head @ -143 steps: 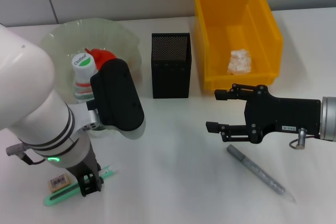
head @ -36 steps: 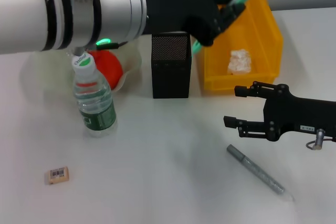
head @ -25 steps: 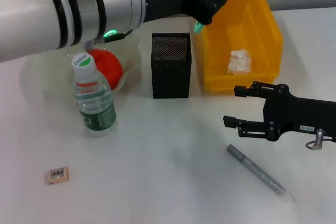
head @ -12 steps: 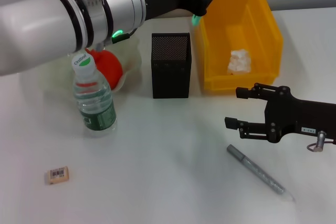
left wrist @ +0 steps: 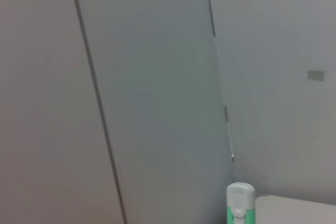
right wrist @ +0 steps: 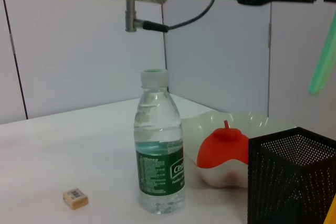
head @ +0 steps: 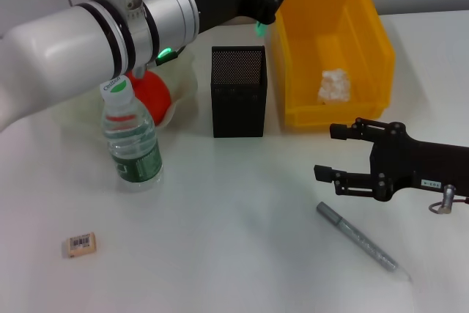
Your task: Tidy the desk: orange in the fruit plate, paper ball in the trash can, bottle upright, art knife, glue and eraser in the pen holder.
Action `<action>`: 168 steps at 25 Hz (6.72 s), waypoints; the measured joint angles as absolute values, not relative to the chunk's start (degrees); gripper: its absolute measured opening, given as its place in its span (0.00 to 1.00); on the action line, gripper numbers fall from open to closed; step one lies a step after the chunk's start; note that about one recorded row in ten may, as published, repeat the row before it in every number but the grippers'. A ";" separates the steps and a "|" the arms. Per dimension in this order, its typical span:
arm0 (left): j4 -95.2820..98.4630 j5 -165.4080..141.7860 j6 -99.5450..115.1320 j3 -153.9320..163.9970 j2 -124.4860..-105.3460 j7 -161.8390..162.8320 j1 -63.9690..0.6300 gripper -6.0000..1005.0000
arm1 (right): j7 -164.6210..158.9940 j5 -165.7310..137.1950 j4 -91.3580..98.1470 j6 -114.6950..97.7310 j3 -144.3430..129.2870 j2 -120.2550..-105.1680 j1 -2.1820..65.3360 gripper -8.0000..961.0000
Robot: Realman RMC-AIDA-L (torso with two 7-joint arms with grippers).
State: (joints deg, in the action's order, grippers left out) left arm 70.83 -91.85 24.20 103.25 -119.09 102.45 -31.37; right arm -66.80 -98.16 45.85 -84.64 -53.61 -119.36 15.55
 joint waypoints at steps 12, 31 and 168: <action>68.73 -91.56 14.49 107.67 -119.18 103.24 -31.67 0.27 | -66.79 -98.16 45.92 -84.79 -53.61 -119.36 15.25 0.80; 68.03 -87.86 7.68 112.30 -119.18 105.70 -29.82 0.28 | -66.79 -98.17 45.97 -84.91 -53.61 -119.36 15.29 0.80; 95.80 -141.25 88.21 96.13 -118.65 123.15 -27.89 0.80 | -66.05 -98.17 45.44 -84.73 -52.82 -119.36 15.70 0.80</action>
